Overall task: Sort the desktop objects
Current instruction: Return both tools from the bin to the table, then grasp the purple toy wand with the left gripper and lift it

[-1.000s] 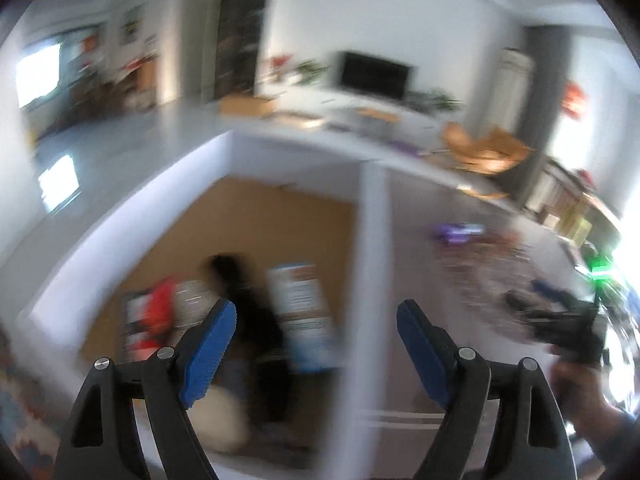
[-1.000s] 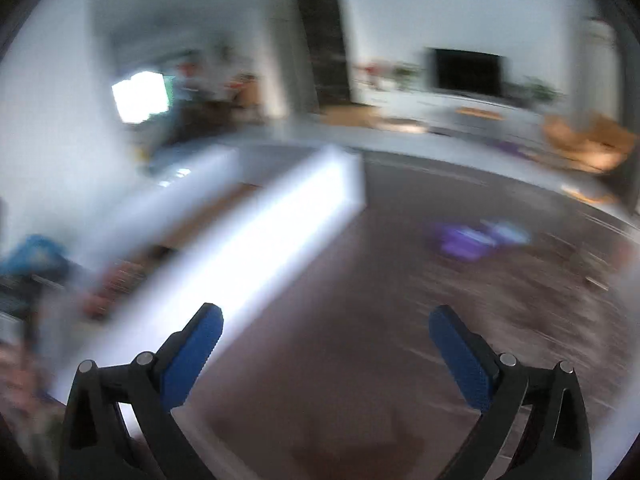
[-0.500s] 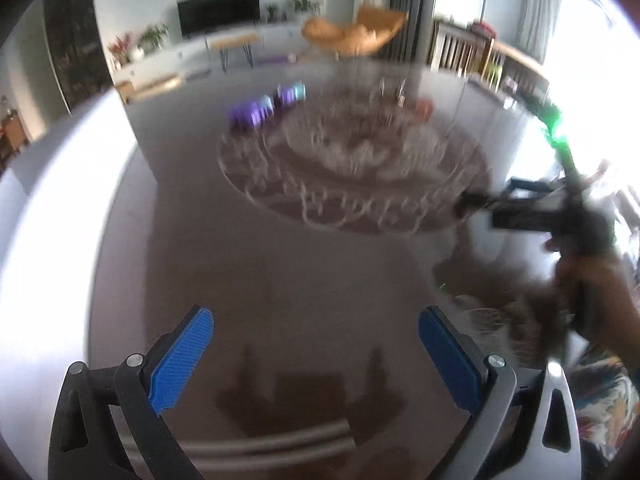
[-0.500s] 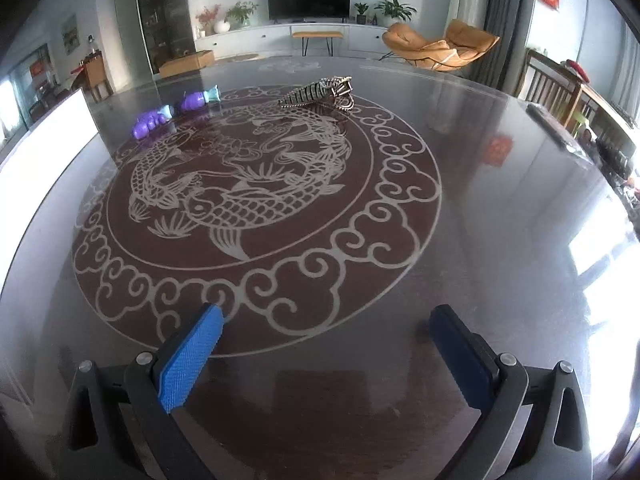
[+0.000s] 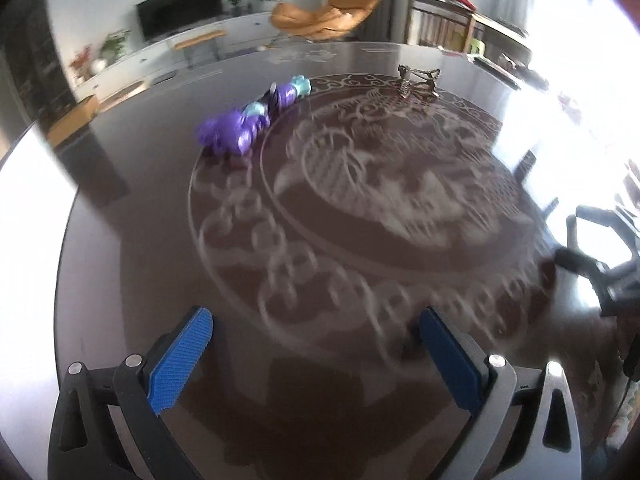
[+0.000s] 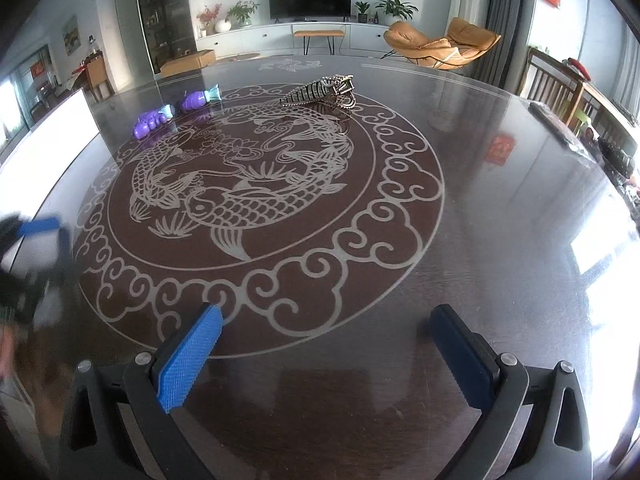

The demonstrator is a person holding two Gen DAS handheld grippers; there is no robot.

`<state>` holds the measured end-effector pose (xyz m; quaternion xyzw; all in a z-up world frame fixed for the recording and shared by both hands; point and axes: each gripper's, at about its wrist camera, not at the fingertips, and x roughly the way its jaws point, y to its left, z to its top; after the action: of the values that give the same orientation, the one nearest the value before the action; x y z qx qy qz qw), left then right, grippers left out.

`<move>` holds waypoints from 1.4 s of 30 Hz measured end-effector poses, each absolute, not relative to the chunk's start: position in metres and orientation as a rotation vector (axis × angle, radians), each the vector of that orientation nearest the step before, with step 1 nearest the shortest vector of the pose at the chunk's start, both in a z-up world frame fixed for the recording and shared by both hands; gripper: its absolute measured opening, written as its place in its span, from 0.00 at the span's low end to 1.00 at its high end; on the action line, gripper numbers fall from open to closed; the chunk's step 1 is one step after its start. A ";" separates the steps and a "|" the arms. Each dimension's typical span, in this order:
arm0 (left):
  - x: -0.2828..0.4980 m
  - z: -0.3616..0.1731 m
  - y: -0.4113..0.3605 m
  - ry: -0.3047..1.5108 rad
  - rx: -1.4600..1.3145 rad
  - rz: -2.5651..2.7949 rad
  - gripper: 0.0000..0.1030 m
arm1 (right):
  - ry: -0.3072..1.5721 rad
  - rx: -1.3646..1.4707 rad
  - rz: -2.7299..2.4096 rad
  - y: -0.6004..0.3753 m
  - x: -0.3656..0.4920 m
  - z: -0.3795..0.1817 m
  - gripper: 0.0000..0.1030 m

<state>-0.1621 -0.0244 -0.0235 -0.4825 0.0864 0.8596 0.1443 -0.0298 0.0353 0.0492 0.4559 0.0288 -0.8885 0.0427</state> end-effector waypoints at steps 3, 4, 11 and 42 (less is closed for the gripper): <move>-0.203 -0.018 -0.032 0.270 -1.433 2.437 1.00 | 0.088 1.395 -2.718 0.035 -0.030 0.049 1.00; -0.215 -0.017 -0.034 0.269 -1.453 2.432 1.00 | 0.088 1.395 -2.718 0.035 -0.030 0.049 1.00; -0.299 -0.014 -0.039 0.223 -1.523 2.476 1.00 | 0.089 1.395 -2.718 0.035 -0.030 0.049 1.00; -0.138 -0.011 -0.032 0.076 -1.345 2.794 0.41 | -0.049 1.422 -2.662 0.020 -0.112 0.054 1.00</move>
<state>-0.1377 -0.0315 -0.0114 -0.4337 0.0246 0.9005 0.0200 -0.1125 0.0198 0.0543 0.4701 -0.0163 -0.8803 0.0616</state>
